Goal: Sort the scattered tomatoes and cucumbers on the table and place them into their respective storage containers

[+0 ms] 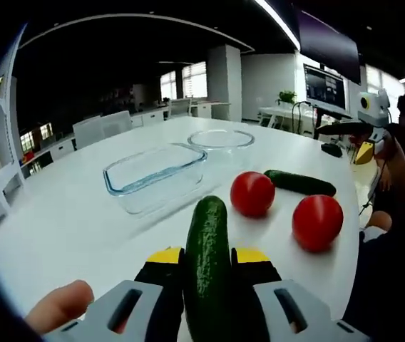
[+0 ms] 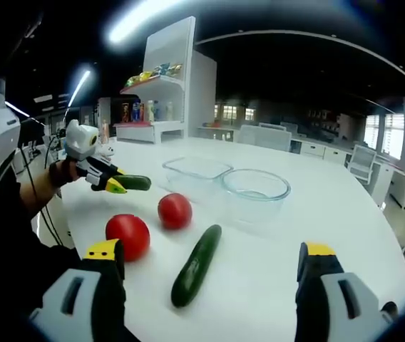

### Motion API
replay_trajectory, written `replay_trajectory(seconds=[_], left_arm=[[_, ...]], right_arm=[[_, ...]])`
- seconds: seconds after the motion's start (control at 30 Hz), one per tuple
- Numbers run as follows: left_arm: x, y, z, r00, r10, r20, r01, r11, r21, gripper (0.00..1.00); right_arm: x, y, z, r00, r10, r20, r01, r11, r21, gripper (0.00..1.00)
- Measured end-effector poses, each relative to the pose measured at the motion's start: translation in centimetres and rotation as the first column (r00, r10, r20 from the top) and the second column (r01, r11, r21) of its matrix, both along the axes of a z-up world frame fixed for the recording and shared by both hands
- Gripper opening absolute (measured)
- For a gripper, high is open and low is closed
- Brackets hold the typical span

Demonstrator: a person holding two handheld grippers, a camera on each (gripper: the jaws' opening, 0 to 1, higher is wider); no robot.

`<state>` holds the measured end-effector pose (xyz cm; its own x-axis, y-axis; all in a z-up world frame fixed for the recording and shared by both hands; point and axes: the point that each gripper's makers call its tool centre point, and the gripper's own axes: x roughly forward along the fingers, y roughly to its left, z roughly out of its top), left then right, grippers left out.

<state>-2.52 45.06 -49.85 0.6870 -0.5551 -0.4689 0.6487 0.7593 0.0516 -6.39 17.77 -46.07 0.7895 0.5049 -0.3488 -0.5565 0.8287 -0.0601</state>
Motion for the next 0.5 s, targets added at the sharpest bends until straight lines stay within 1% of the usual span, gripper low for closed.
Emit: replay_trajectory(seconds=[0.03,0.13,0.23,0.37,0.5], left_arm=[[0.0,0.0,0.1,1.000,-0.001,0.003,0.001,1.000,0.001,0.25],[0.0,0.3,1.8,0.998,-0.007,0.055,0.007,1.000,0.005,0.25],[-0.4,0.3,2.6,0.997,-0.029,0.065,0.027,0.999,0.030,0.25],[-0.5,0.5,4.1,0.994,-0.063,0.093,0.058,0.997,0.053,0.25],[-0.5,0.4,5.6,0.986,-0.118,0.119,0.110,0.992,0.068,0.25]], right_arm=[[0.0,0.0,0.0,1.000,-0.001,0.001,0.001,1.000,0.003,0.97],[0.0,0.0,0.1,1.000,-0.001,0.002,0.001,1.000,0.006,0.96],[0.0,0.1,0.1,1.000,0.000,0.003,0.000,1.000,0.004,0.96],[0.1,0.1,0.0,1.000,0.000,0.000,0.000,1.000,0.005,0.96],[0.0,0.0,0.0,1.000,-0.004,0.001,0.004,1.000,0.003,0.96]])
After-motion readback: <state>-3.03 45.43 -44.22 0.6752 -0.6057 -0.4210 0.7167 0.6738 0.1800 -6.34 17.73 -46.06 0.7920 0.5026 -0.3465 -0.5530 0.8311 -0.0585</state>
